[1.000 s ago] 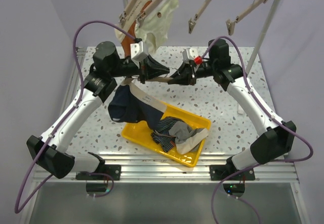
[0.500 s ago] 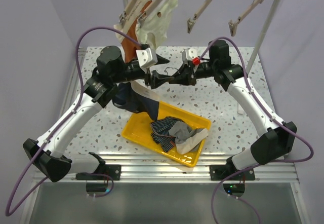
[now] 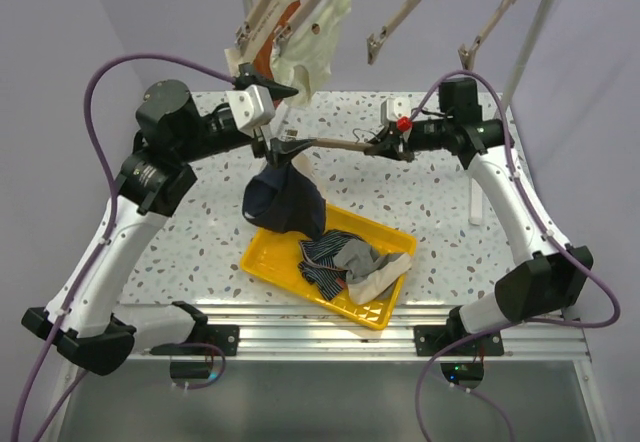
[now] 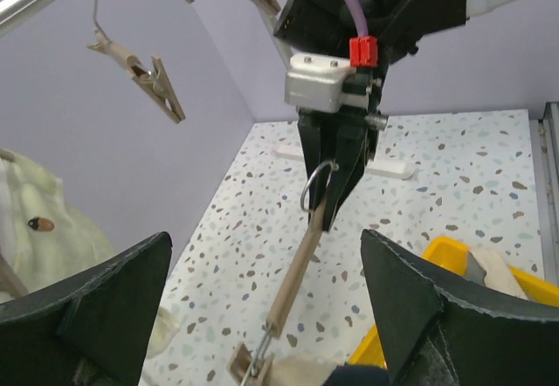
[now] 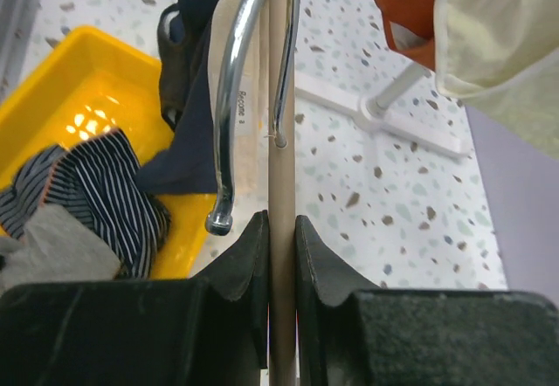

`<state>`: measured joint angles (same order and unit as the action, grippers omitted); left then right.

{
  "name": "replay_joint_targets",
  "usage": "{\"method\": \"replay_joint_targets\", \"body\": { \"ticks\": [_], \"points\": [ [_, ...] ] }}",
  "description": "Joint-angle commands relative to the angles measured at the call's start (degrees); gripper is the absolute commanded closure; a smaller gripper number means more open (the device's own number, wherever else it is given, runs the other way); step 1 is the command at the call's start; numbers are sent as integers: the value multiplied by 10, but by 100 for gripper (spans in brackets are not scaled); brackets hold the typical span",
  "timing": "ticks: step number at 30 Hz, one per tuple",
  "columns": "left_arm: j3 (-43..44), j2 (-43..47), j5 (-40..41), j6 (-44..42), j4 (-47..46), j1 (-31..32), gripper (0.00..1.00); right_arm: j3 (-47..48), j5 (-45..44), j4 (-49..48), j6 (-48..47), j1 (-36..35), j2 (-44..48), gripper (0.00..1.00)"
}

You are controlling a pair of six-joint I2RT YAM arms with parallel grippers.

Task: Remove the underwear clipped to the hanger
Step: Remove the underwear from the hanger.

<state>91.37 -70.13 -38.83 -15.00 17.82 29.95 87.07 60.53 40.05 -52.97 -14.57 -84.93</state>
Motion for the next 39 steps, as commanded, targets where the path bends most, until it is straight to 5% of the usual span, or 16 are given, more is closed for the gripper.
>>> {"method": "replay_joint_targets", "body": {
  "ticks": [1,10,39],
  "points": [
    [-30,39,4,-84,77,-6,7,75,-29,86,-124,16,20,100],
    [-76,36,43,-164,65,-7,6,156,-59,129,-170,33,14,100],
    [135,-185,-14,-244,62,-4,18,207,-110,132,-249,106,1,100]
  ]
}}
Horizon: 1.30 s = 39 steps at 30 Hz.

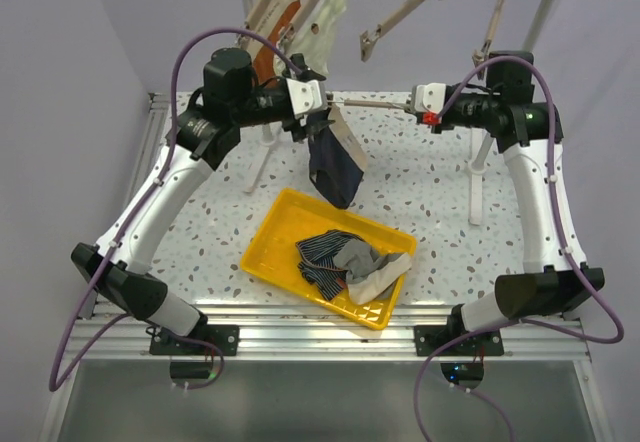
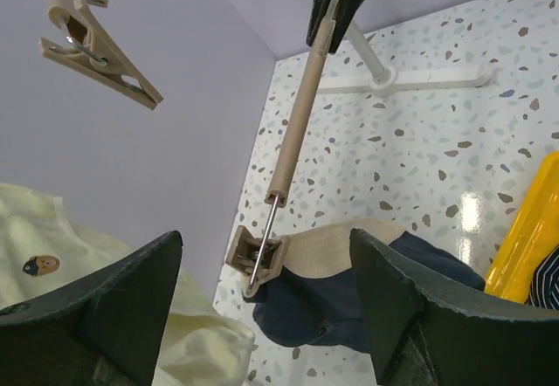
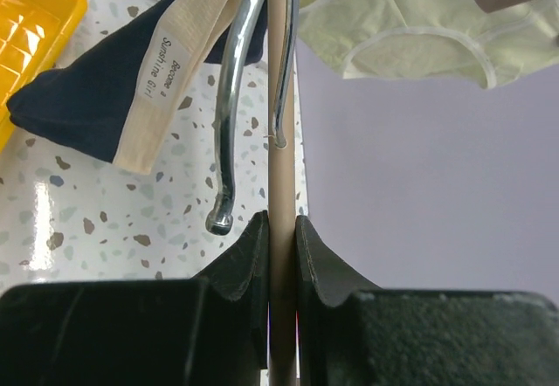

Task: Remove the underwear clipped to the hanger
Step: Remove the underwear from the hanger.

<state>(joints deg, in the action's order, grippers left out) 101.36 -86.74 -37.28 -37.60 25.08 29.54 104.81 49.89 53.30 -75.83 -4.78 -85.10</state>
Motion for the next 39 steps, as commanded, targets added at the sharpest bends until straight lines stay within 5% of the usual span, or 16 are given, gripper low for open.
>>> {"method": "replay_joint_targets", "body": {
  "ticks": [1,21,29,32,33,38,39],
  "points": [
    [38,-22,-34,-19,-9,0,20,30,-3,1,-21,11,2,100],
    [41,-68,11,-55,-7,25,33,14,19,16,-37,24,4,100],
    [38,-73,48,-77,-2,40,55,6,15,16,-38,24,6,100],
    [38,-75,57,-81,-3,42,83,3,14,17,-38,25,6,100],
    [38,-75,59,-84,0,42,100,3,14,16,-38,25,6,100],
    [23,-63,57,-77,-10,43,100,-8,14,21,-43,25,10,100],
    [18,-55,64,-70,-31,42,93,-12,13,22,-44,25,12,100]
  ]
}}
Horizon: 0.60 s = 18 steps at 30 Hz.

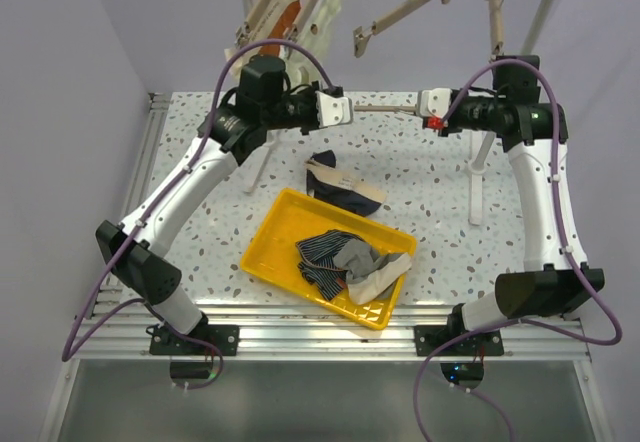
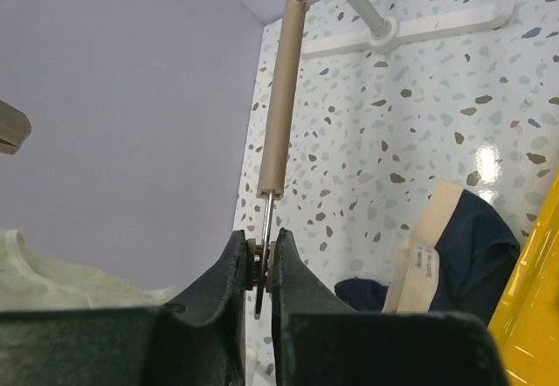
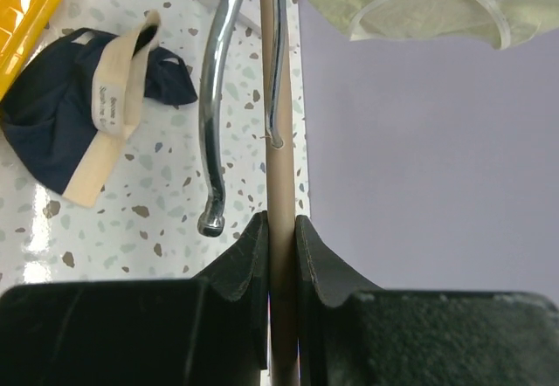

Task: Remove the underwear clipped to the hanger
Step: Remove the underwear from the hanger.

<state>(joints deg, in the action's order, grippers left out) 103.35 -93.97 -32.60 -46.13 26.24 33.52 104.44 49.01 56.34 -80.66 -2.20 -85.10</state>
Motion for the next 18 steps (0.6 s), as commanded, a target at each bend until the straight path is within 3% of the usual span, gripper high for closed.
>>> {"method": "replay_joint_targets", "body": {
  "ticks": [1,2,5,8,10,18],
  "points": [
    [-9,25,19,35,-57,3,85,-10,21,-9,4,-1,13,100],
    [-26,33,20,45,-74,2,62,-16,21,-8,3,-1,14,100],
    [-65,67,16,88,-147,2,26,-24,22,-2,0,-1,15,100],
    [-68,81,0,113,-158,1,4,-30,32,19,-10,-2,13,100],
    [-73,92,-11,116,-139,2,0,-39,39,37,-20,-1,13,100],
    [-140,159,-57,119,-31,2,0,-58,86,125,-68,-3,6,100]
  ]
}}
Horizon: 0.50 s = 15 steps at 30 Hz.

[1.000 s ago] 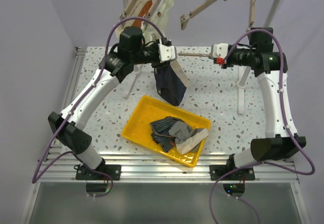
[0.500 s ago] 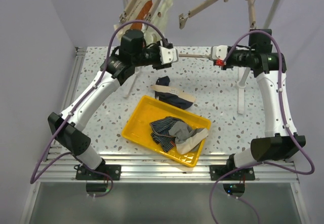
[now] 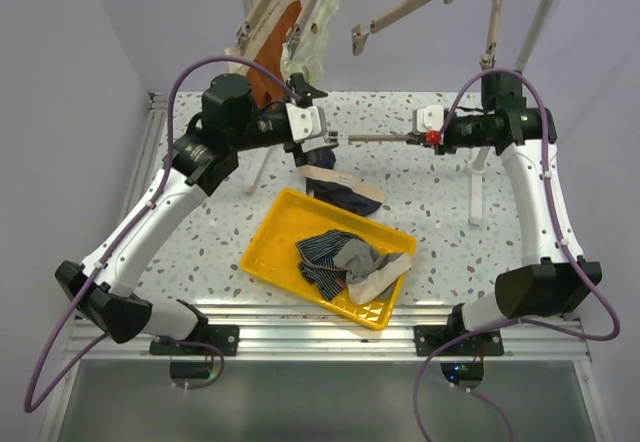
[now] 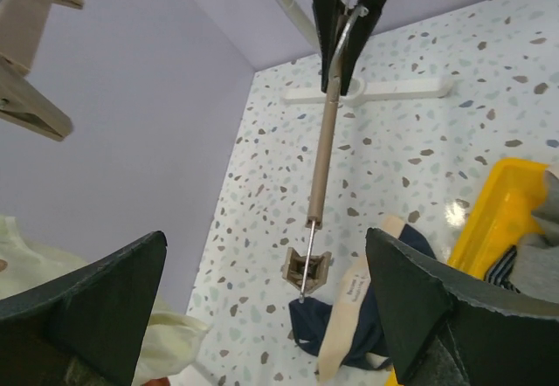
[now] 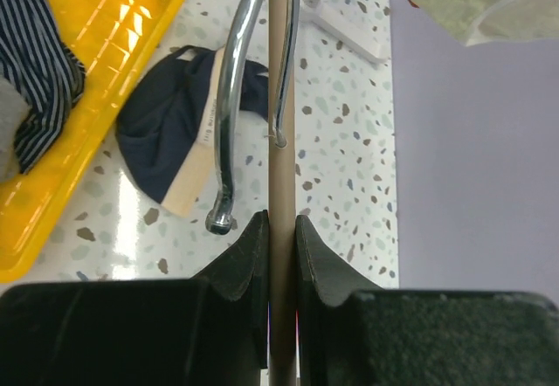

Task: Remove the underwear clipped to the hanger
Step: Remove the underwear from the hanger, then place the hanger at the clothesline.

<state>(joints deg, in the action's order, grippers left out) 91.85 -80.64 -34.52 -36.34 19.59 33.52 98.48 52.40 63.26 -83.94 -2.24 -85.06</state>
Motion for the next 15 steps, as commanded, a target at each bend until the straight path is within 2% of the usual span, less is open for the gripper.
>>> {"method": "replay_joint_targets", "body": {
  "ticks": [1,5,9,12,15],
  "points": [
    [-46,33,-47,42,31,3,0,7,60,69,-39,-3,1,100],
    [-115,72,-63,112,-57,3,0,26,106,108,-35,-5,-20,100],
    [-199,137,-14,179,-151,-3,0,35,148,163,-63,-7,-27,100],
    [-252,149,-36,279,-216,-15,0,38,149,204,-96,-11,-31,100],
    [-286,153,-53,331,-269,-15,2,40,167,236,-112,-15,-34,100]
  ]
}}
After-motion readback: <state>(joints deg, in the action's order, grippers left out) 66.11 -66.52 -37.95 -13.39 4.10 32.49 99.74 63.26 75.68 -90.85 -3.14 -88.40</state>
